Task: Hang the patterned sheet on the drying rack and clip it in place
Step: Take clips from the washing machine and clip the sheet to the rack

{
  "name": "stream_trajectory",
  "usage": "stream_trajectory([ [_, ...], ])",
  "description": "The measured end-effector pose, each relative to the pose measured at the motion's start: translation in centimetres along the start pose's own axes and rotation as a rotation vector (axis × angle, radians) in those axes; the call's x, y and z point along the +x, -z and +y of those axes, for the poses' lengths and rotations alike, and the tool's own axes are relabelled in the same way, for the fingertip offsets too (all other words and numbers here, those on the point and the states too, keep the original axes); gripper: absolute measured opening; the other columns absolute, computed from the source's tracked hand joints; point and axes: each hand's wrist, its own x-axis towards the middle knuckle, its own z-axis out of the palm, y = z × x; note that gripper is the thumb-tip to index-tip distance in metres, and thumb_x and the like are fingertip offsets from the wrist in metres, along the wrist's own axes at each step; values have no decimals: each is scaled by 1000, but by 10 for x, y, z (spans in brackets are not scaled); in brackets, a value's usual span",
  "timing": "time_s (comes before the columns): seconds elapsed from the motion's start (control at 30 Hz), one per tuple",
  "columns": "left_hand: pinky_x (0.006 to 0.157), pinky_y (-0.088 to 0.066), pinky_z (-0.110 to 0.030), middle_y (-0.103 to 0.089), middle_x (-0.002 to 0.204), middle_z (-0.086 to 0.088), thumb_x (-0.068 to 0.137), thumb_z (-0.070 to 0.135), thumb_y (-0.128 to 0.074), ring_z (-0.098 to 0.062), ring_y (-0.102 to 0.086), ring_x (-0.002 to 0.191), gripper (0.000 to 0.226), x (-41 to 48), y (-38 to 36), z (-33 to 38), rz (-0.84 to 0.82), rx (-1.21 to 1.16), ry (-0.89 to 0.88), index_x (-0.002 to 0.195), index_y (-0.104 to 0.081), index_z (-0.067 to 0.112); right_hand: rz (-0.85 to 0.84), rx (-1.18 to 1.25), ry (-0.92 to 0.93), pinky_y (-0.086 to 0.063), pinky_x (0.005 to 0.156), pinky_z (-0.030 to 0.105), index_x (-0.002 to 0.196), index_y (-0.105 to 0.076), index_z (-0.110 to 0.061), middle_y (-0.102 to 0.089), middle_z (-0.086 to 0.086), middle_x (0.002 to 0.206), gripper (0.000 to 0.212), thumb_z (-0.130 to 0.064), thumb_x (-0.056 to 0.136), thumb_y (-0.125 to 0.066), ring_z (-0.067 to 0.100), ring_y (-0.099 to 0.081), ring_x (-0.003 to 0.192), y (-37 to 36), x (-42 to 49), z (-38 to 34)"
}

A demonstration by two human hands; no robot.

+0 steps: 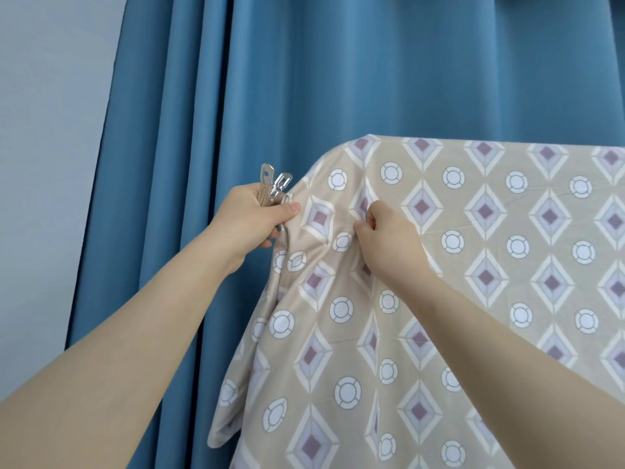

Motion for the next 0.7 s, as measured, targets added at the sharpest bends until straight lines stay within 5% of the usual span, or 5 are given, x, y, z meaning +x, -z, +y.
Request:
stream_trajectory([
  [0.3,46,-40,-19,-57,69,3,88,31,-63,-10,-43,51,18,-5,4,-12,8,-7,56,76,-57,18,-16,49,-52,-52,74,48,65,-31,-18,-47,3,68,24,-18,88,-40,38,-61,78,1,-6,6],
  [0.5,50,-41,-21,-61,74,4,91,15,-56,-11,-45,53,18,-3,10,-14,15,111,89,73,-57,18,-64,20,-55,-49,69,41,67,-30,-18,-47,3,69,25,-18,90,-39,36,-63,76,3,-7,4],
  [0.7,51,-42,-22,-57,79,1,88,21,-62,-11,-49,58,7,-1,13,-14,-21,173,118,86,-58,17,-69,74,-87,-41,66,34,74,-37,-18,-48,-2,70,22,-28,94,-41,21,-49,65,4,-2,-6],
])
